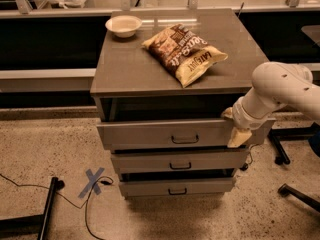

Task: Open top drawer

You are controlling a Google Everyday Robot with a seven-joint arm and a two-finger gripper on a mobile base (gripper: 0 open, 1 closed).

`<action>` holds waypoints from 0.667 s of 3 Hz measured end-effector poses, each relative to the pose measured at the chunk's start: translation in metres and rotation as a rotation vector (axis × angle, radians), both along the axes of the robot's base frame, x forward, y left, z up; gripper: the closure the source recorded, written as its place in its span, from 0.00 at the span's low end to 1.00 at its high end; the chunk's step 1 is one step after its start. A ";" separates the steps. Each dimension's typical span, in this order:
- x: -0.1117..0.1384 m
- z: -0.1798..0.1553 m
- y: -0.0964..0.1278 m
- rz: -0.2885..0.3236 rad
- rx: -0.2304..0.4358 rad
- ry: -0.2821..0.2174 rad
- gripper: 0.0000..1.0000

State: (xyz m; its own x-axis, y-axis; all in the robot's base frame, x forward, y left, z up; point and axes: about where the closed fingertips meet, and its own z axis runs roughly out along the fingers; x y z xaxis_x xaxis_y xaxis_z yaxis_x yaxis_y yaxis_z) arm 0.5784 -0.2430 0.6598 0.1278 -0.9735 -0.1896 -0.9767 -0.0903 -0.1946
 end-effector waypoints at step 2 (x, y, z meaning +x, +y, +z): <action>-0.012 -0.003 -0.001 0.007 0.003 0.078 0.59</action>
Offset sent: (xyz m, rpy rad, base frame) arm -0.0471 0.0053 0.0193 -0.0140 0.1802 0.0687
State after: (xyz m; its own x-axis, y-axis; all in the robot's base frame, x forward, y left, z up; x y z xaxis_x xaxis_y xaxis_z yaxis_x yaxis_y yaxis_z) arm 0.5663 -0.2438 0.6564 0.1195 -0.9721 -0.2019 -0.9882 -0.0969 -0.1184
